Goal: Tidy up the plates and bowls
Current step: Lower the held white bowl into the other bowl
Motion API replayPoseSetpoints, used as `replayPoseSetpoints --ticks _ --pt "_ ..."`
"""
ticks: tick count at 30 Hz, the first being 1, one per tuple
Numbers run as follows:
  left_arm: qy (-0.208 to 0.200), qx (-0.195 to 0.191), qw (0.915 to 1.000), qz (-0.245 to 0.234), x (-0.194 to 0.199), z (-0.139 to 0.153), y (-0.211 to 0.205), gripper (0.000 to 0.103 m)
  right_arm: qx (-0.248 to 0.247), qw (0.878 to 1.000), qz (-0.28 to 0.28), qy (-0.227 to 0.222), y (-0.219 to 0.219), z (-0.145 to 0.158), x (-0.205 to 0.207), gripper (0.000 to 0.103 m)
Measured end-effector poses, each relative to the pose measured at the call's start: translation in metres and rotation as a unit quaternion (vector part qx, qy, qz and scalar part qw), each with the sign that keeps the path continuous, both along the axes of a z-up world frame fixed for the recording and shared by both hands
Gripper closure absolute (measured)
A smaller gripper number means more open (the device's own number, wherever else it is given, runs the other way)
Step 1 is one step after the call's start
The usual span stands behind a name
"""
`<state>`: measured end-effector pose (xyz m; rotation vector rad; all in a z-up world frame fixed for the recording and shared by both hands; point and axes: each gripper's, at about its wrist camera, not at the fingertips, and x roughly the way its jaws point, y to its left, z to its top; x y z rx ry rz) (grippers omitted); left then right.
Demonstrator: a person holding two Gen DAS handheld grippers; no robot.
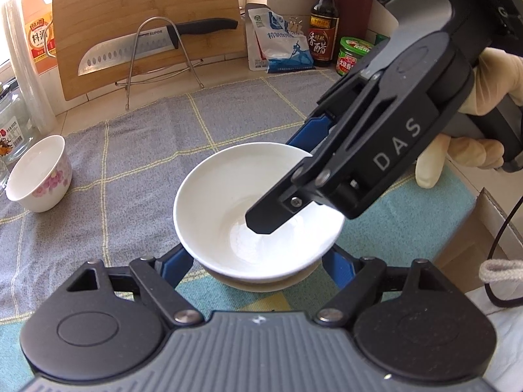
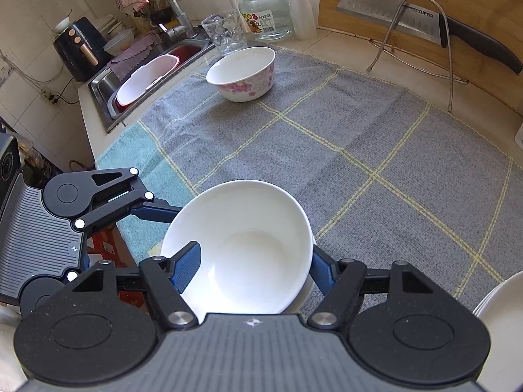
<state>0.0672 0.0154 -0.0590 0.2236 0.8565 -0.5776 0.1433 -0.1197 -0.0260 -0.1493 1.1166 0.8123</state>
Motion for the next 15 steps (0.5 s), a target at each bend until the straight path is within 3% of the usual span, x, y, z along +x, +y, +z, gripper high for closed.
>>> replayPoseSetpoints --ticks 8,12,15 --pt "0.001 0.004 1.0000 -0.003 0.0004 -0.0035 -0.0010 0.017 -0.004 1.000 0.005 0.002 0.0031 -0.0036 -0.0019 0.019" --pt "0.002 0.004 1.0000 -0.002 0.0007 -0.0044 -0.0007 0.016 0.000 1.000 0.007 0.000 0.0041 -0.0030 -0.0030 0.008" --pt "-0.007 0.005 0.9999 -0.006 -0.0007 -0.0016 0.0010 0.013 0.000 1.000 0.014 -0.009 0.0043 0.0006 -0.0049 0.006"
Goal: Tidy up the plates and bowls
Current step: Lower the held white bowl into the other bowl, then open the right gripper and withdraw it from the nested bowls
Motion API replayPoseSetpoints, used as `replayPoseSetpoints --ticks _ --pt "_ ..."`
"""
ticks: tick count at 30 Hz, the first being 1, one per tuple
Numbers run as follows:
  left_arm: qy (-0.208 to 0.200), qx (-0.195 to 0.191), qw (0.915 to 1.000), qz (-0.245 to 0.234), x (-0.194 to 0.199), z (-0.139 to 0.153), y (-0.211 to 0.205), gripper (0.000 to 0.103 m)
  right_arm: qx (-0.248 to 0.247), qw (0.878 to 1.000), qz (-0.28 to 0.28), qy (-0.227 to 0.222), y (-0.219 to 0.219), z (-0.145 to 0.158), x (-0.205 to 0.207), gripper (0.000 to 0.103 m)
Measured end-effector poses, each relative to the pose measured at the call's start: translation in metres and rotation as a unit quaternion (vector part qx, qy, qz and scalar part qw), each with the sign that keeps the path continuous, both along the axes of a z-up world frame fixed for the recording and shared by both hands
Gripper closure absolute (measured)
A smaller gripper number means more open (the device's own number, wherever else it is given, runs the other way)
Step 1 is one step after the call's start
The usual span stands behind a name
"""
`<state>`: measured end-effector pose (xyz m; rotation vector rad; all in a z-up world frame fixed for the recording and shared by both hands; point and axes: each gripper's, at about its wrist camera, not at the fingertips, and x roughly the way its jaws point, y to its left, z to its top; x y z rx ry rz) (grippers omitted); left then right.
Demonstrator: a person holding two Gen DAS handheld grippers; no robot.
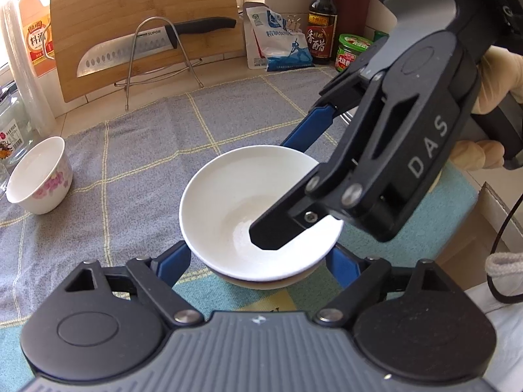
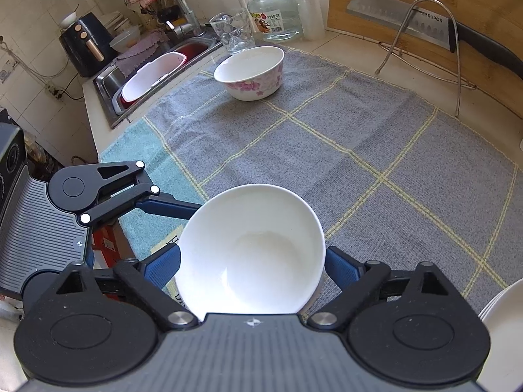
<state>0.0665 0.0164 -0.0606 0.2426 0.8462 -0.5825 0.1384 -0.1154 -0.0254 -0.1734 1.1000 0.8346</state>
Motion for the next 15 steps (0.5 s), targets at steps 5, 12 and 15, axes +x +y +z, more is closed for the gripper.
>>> replayPoseSetpoints --ticks 5,12,15 --pt "0.000 -0.006 1.0000 -0.004 -0.002 0.002 0.003 0.011 -0.006 1.000 0.001 -0.010 0.001 0.003 -0.001 0.004" --pt "-0.010 -0.026 0.9996 0.001 -0.007 0.011 0.019 0.006 -0.027 0.999 0.013 -0.038 0.001 0.011 -0.002 0.003" --pt "-0.016 -0.026 0.9995 0.014 -0.008 0.013 0.027 0.006 -0.039 0.998 0.005 -0.051 -0.004 0.014 0.001 0.002"
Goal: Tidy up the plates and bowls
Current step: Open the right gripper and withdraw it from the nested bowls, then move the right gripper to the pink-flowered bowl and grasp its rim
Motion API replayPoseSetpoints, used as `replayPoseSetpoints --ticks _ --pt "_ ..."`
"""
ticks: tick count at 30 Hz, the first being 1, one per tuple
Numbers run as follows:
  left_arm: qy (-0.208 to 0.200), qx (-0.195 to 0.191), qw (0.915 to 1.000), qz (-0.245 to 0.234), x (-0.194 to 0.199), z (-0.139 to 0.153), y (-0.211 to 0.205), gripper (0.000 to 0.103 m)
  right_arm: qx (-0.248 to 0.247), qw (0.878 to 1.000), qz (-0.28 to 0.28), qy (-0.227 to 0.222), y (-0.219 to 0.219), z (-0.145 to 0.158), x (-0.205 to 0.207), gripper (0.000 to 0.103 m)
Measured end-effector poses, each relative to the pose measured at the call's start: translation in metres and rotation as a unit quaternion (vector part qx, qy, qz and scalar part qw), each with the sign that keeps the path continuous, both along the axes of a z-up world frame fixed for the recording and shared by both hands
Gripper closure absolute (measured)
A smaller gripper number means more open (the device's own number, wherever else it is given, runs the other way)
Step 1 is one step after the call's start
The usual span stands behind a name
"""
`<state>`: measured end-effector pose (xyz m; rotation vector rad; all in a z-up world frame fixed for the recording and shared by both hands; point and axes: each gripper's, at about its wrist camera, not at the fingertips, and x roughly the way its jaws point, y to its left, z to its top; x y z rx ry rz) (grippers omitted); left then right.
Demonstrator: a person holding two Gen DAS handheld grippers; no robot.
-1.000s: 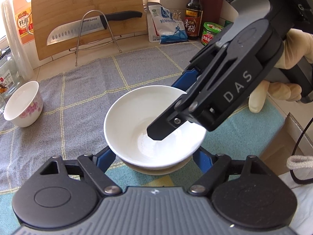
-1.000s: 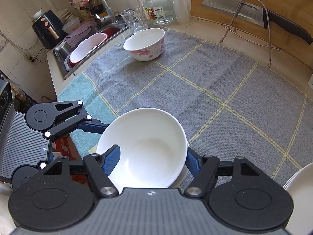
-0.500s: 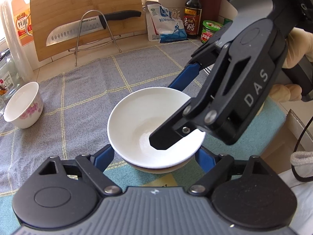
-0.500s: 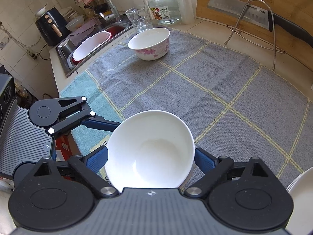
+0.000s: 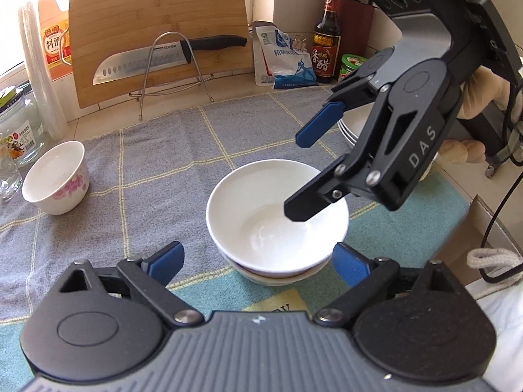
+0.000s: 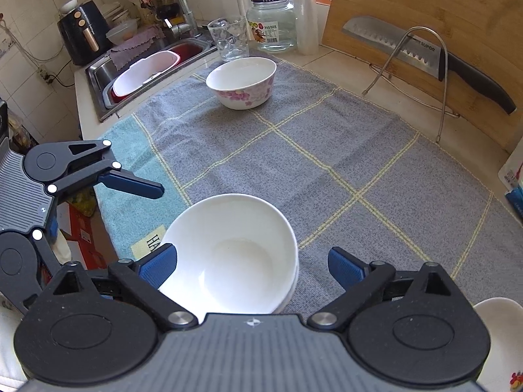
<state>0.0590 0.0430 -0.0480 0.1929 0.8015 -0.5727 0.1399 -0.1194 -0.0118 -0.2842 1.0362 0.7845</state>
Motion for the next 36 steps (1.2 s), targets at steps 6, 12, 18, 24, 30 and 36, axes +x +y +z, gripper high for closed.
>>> replayPoseSetpoints --ticks 6,12,18,24,30,36 --pt "-0.017 -0.003 0.9992 0.036 0.004 0.004 0.019 0.006 -0.006 0.999 -0.029 -0.027 -0.013 0.013 0.014 0.002" --pt "-0.040 -0.005 0.9949 0.092 0.017 0.007 0.046 0.006 -0.006 0.998 -0.022 -0.055 0.000 0.027 0.025 0.001" --pt "-0.052 -0.011 0.9896 0.134 0.031 0.008 0.075 0.005 -0.011 0.997 0.005 -0.077 0.033 0.036 0.037 0.000" --pt "-0.071 0.010 0.9831 0.169 0.049 -0.002 0.097 0.005 -0.024 0.995 0.032 -0.092 0.074 0.037 0.056 0.000" --pt "-0.087 0.012 0.9754 0.203 0.071 -0.017 0.115 0.005 -0.021 0.994 0.048 -0.094 0.118 0.037 0.078 0.000" --pt "-0.098 0.026 0.9732 0.206 0.087 -0.030 0.120 0.005 -0.029 0.995 0.050 -0.086 0.149 0.024 0.107 0.000"
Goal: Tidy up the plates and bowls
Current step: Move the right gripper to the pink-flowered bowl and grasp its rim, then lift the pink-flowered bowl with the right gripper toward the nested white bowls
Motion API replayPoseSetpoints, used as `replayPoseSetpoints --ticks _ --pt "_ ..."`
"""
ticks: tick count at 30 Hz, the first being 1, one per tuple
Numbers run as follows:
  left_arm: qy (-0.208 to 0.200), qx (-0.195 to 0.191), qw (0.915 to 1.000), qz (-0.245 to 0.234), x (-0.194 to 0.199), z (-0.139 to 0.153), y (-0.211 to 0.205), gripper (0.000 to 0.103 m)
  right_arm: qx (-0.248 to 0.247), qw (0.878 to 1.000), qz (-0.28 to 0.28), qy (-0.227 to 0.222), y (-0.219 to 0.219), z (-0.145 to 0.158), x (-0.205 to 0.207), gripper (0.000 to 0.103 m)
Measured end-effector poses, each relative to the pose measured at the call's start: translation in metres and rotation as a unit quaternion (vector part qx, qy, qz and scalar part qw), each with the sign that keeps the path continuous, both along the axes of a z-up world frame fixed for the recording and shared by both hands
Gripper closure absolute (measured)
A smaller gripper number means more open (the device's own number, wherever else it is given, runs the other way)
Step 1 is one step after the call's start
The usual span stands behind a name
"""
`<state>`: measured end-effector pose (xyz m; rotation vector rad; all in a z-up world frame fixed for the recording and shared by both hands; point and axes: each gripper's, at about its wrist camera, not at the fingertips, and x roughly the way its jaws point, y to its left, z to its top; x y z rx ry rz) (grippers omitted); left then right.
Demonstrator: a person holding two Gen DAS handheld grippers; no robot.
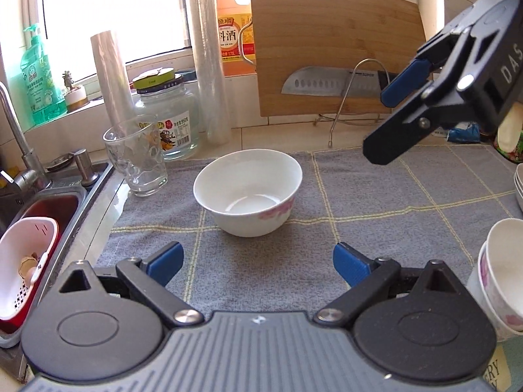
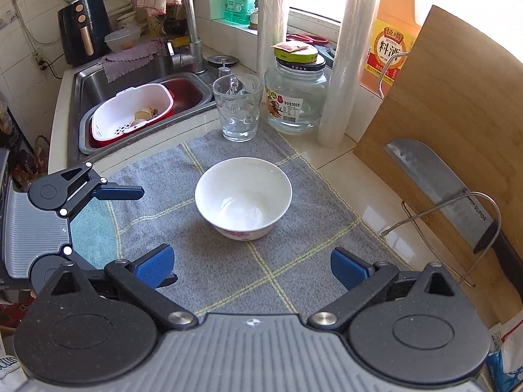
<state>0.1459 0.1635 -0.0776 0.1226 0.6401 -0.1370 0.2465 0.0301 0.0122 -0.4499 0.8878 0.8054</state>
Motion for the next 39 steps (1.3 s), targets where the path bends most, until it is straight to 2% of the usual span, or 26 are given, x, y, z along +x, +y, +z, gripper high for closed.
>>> replayPoseSetpoints --ticks 5,10,13,18,26,28,39 --pt "0.000 0.001 1.0000 0.006 0.016 -0.013 0.003 0.005 -0.001 1.000 -0.012 0.020 0.013 -0.014 0.026 0.000" --pt "0.010 -0.016 0.9998 0.004 0.032 -0.024 0.008 0.005 -0.011 0.999 -0.014 0.036 0.026 -0.029 0.048 0.000" --pt "0.005 -0.017 0.9999 0.001 0.038 -0.026 0.007 0.005 0.003 0.998 -0.011 0.059 0.035 -0.035 0.059 0.001" --pt "-0.002 -0.030 0.9995 -0.012 0.049 -0.027 0.006 0.005 -0.005 0.998 -0.006 0.070 0.051 -0.047 0.070 0.002" --pt "-0.005 -0.058 0.9982 -0.011 0.063 -0.031 0.010 0.006 0.010 0.994 -0.021 0.107 0.066 -0.065 0.098 0.014" --pt "-0.005 -0.063 0.9979 -0.015 0.064 -0.031 0.011 0.006 0.009 0.993 -0.023 0.116 0.067 -0.070 0.103 0.021" --pt "-0.018 -0.066 0.9973 -0.027 0.071 -0.029 0.013 0.009 0.023 0.990 -0.024 0.138 0.068 -0.077 0.113 0.028"
